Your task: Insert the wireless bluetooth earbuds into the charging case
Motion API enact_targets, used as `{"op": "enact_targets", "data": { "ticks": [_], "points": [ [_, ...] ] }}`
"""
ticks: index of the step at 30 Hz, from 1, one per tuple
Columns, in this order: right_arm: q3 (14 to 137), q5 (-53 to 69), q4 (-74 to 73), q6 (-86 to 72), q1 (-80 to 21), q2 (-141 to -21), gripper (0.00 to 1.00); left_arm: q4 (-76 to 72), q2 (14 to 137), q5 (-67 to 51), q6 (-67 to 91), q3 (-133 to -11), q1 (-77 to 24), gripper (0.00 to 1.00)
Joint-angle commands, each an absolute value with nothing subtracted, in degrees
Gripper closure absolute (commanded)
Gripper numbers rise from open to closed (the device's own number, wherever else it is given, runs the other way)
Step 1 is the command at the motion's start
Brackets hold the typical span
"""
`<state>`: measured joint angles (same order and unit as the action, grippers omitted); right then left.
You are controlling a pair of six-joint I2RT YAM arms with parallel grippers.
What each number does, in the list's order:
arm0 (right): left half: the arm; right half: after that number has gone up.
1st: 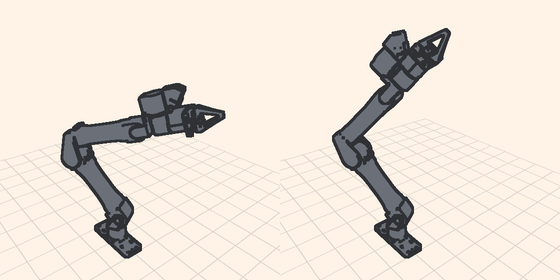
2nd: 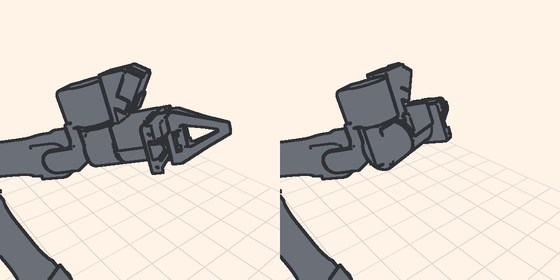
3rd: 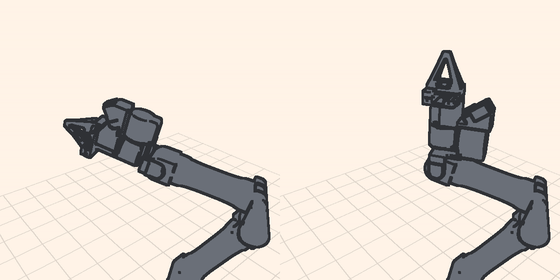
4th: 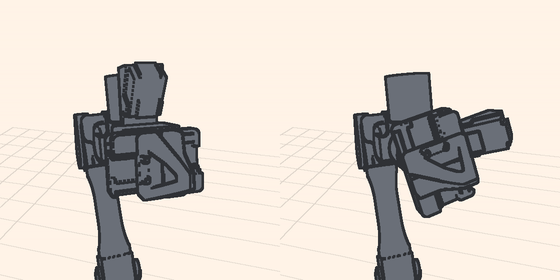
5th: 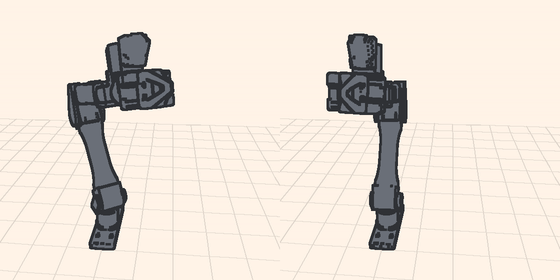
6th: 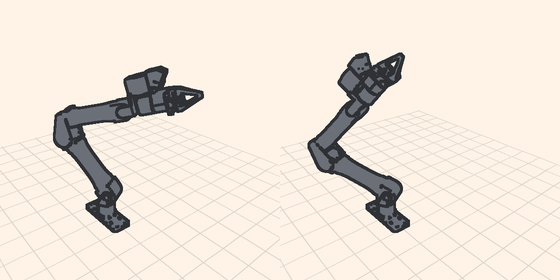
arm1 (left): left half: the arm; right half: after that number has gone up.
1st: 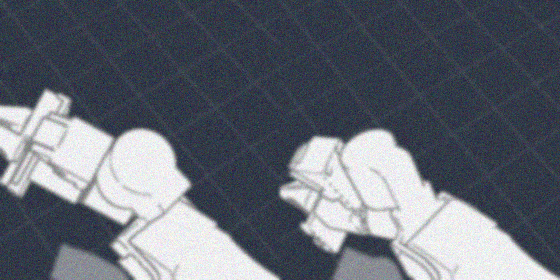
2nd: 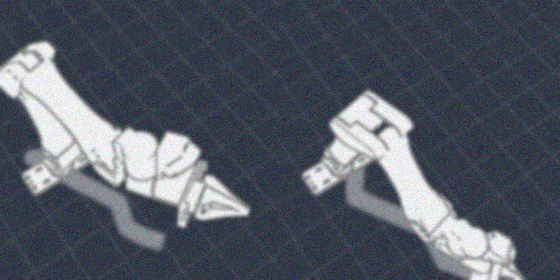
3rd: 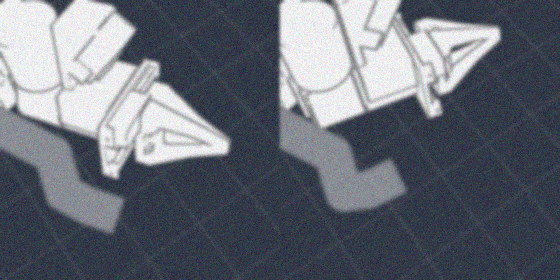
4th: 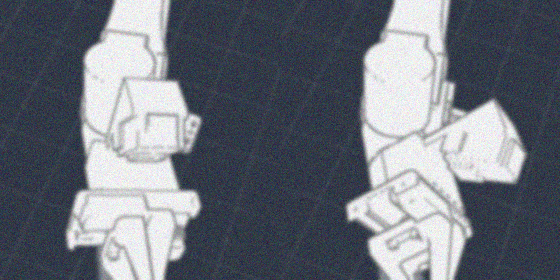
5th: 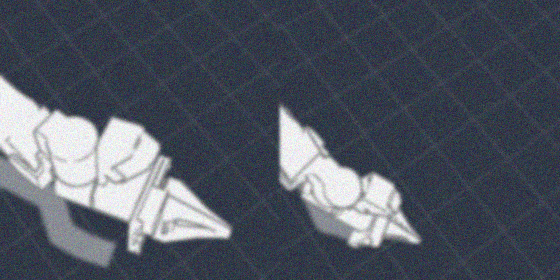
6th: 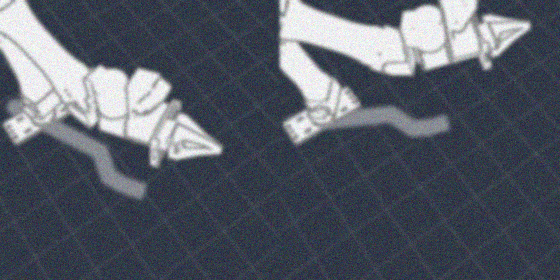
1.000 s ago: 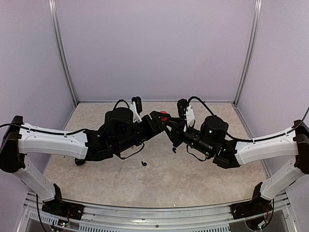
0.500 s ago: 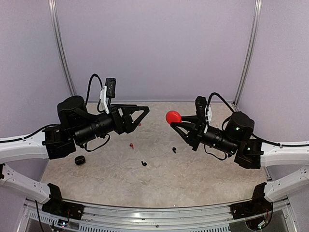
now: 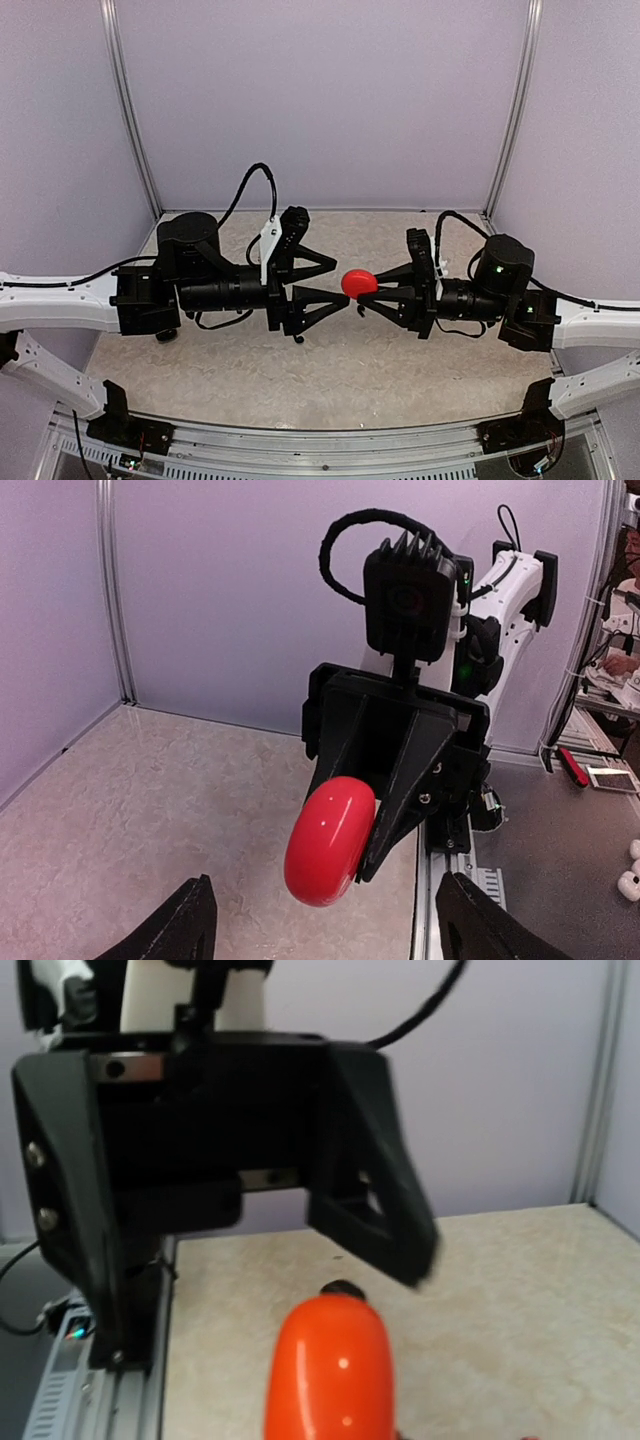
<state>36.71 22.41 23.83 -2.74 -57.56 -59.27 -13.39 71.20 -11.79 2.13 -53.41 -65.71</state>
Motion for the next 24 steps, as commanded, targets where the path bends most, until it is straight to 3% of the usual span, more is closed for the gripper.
{"op": "enact_targets", "data": {
  "ticks": [1, 24],
  "points": [
    [36.7, 26.6, 23.7, -2.7, -57.1, -59.8, 0.96, -11.3, 74.4, -11.7, -3.0, -57.6, -67.1, 0.25],
    [34.7, 32.7, 25.1, -1.3, -57.1, -59.5, 1.00, -11.3, 74.7, -5.1, -2.6, -60.4, -64.5, 0.31]
  ]
}}
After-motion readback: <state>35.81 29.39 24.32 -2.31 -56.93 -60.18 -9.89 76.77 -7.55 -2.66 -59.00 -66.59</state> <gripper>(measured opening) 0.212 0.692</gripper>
